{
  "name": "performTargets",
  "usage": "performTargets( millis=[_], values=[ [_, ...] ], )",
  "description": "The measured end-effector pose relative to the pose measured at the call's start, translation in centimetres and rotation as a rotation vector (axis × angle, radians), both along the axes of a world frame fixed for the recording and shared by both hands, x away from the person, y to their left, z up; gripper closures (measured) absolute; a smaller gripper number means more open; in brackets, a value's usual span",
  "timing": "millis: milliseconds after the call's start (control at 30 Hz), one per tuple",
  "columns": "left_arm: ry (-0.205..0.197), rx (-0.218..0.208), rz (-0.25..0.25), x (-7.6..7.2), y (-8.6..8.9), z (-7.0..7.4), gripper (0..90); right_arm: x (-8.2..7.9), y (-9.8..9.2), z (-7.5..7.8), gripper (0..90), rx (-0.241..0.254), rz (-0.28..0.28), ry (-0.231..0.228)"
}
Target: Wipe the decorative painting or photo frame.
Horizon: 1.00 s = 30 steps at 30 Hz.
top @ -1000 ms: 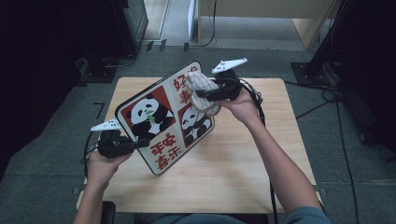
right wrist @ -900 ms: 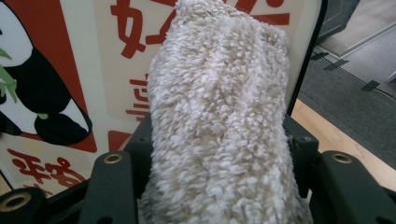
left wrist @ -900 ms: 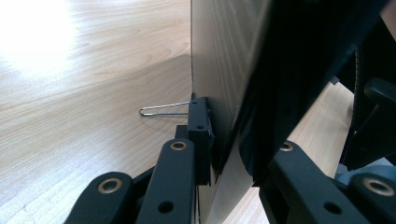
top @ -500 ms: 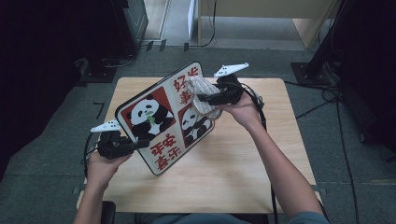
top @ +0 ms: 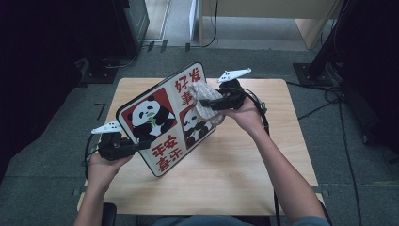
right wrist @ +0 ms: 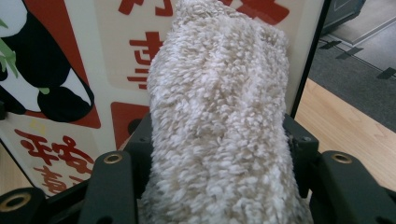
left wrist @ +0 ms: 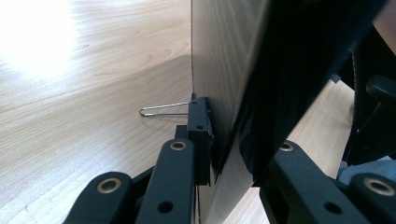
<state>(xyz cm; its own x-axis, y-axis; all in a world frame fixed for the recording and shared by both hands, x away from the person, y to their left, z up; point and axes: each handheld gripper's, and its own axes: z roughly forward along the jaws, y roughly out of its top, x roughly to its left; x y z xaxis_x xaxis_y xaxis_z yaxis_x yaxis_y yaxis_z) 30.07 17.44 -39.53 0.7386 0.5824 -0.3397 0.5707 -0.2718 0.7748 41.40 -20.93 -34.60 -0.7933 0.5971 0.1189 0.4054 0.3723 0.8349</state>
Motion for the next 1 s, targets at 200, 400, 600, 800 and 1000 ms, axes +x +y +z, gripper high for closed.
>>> performTargets(
  millis=[200,400,600,800,1000],
  values=[
    [0.0,0.0,-0.001,0.0,0.0,0.0,79.3,-0.1,-0.2,-0.6,45.0,-0.002,0.0,0.008],
    [0.0,-0.003,-0.001,0.0,0.0,0.0,79.3,-0.2,-0.3,-1.3,44.7,0.004,-0.004,0.013],
    [0.001,-0.001,-0.001,0.0,0.0,0.0,79.3,-0.2,-0.5,-2.0,44.0,0.001,-0.005,0.031],
    [0.0,-0.002,-0.001,0.0,0.0,0.0,79.2,-0.3,-0.5,-2.8,43.7,0.011,-0.007,0.033],
    [0.003,-0.002,0.0,0.0,0.0,0.0,79.2,-0.3,-0.5,-3.5,43.1,0.009,-0.009,0.048]
  ],
)
